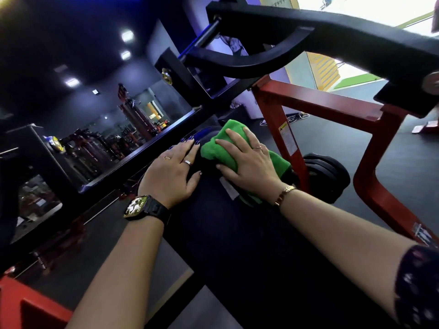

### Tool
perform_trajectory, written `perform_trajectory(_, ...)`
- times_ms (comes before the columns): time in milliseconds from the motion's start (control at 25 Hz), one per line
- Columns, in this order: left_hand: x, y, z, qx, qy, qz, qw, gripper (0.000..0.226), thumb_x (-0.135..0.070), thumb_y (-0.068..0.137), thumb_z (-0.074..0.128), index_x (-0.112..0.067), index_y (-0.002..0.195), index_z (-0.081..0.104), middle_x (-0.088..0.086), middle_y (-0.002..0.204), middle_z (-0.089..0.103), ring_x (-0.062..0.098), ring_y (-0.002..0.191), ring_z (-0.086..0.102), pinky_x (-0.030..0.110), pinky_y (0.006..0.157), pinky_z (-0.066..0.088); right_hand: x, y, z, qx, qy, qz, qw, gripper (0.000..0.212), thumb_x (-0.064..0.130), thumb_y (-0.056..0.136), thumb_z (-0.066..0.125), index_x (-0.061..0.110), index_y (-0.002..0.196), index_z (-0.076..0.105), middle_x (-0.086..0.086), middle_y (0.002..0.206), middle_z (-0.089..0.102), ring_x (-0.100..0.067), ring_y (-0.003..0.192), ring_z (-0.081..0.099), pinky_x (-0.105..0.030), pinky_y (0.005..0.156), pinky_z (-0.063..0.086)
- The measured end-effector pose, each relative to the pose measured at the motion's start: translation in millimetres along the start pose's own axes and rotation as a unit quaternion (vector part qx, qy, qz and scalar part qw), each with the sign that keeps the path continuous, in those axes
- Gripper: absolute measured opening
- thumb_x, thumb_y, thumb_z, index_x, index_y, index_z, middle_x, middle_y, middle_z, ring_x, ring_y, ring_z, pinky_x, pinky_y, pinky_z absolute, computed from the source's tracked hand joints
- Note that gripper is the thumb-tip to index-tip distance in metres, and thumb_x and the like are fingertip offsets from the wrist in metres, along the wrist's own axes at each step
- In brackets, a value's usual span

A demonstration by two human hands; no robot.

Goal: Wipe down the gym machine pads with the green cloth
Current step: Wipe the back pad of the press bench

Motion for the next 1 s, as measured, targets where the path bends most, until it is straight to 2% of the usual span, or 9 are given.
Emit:
perform_trajectory(200,1.5,-0.5,2.3,0.010,-0.001,-0.008,1.000,0.068,-0.052,0.088,0.021,-0.016,0.145,0.030,0.005,0.150,0.033,0.023,0.135,0.036,0.037,0.111,0.030,-10.2,-105.3,6.7,-0.047,0.008,0.068,0.997,0.069,0.062,0.079,0.043,0.037,0.143,0.030,0.006,0.155,0.023,-0.029,0.144,0.015,-0.049,0.101,0.032)
perform_trajectory(400,1.8,0.4,2.7,0.020,-0.005,-0.007,1.000,0.069,-0.052,0.087,0.022,-0.015,0.144,0.031,0.006,0.150,0.033,0.024,0.135,0.036,0.038,0.112,0.030,72.0,-145.2,23.1,-0.004,-0.057,-0.282,0.958,0.080,0.059,0.068,0.046,0.040,0.143,0.028,0.009,0.154,0.027,-0.027,0.141,0.024,-0.043,0.101,0.031)
perform_trajectory(440,1.9,0.3,2.7,0.021,-0.004,-0.007,1.000,0.069,-0.052,0.087,0.021,-0.015,0.145,0.030,0.005,0.151,0.032,0.023,0.136,0.035,0.037,0.112,0.029,55.8,-121.8,19.9,-0.006,-0.070,-0.259,0.963,0.077,0.059,0.069,0.044,0.041,0.143,0.028,0.010,0.153,0.027,-0.026,0.140,0.025,-0.045,0.101,0.033)
perform_trajectory(520,0.7,-0.4,1.6,0.023,-0.004,-0.007,1.000,0.070,-0.052,0.087,0.019,-0.016,0.146,0.028,0.004,0.152,0.030,0.022,0.137,0.033,0.036,0.112,0.027,2.9,-70.8,3.2,-0.013,-0.023,-0.056,0.998,0.070,0.059,0.075,0.039,0.042,0.142,0.029,0.009,0.153,0.028,-0.027,0.141,0.021,-0.051,0.103,0.036)
perform_trajectory(600,0.7,-0.8,1.5,0.025,-0.004,-0.009,1.000,0.070,-0.052,0.086,0.018,-0.016,0.146,0.028,0.004,0.152,0.030,0.022,0.137,0.034,0.035,0.111,0.027,-4.4,-63.5,1.8,-0.021,0.025,0.088,0.996,0.065,0.059,0.081,0.037,0.038,0.142,0.033,0.007,0.154,0.028,-0.028,0.144,0.014,-0.052,0.109,0.028)
perform_trajectory(640,0.5,-0.4,1.9,0.025,-0.005,-0.007,1.000,0.070,-0.051,0.086,0.019,-0.015,0.145,0.029,0.004,0.151,0.031,0.022,0.136,0.035,0.035,0.111,0.028,15.8,-72.2,4.2,-0.036,0.022,0.080,0.996,0.065,0.058,0.081,0.039,0.036,0.142,0.035,0.006,0.153,0.029,-0.029,0.144,0.013,-0.050,0.111,0.024)
perform_trajectory(760,0.0,1.0,1.0,0.014,-0.011,0.001,1.000,0.069,-0.049,0.086,0.024,-0.012,0.143,0.034,0.007,0.149,0.036,0.023,0.134,0.038,0.036,0.109,0.030,81.1,-128.5,18.8,-0.018,-0.011,-0.123,0.992,0.074,0.055,0.073,0.050,0.036,0.143,0.034,0.007,0.154,0.027,-0.027,0.145,0.015,-0.046,0.111,0.020)
perform_trajectory(840,-0.9,0.0,-0.2,0.006,-0.009,0.000,1.000,0.067,-0.049,0.087,0.025,-0.011,0.142,0.036,0.008,0.148,0.038,0.024,0.132,0.040,0.036,0.109,0.031,63.1,-151.1,21.1,0.010,-0.035,-0.200,0.979,0.079,0.055,0.071,0.051,0.039,0.145,0.029,0.009,0.155,0.024,-0.025,0.145,0.017,-0.044,0.112,0.022)
perform_trajectory(1000,-0.4,-0.8,0.3,0.013,-0.006,-0.004,1.000,0.070,-0.052,0.087,0.019,-0.014,0.145,0.031,0.005,0.150,0.033,0.023,0.135,0.036,0.037,0.110,0.030,-4.8,-97.0,6.1,-0.005,-0.018,-0.015,1.000,0.066,0.058,0.080,0.042,0.044,0.143,0.028,0.014,0.155,0.020,-0.020,0.146,0.006,-0.047,0.112,0.022)
Point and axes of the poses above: each hand's wrist, its own y-axis towards the middle knuckle, its own z-axis out of the palm, x = y × z, the point moved 9 cm from there along y, towards the middle knuckle
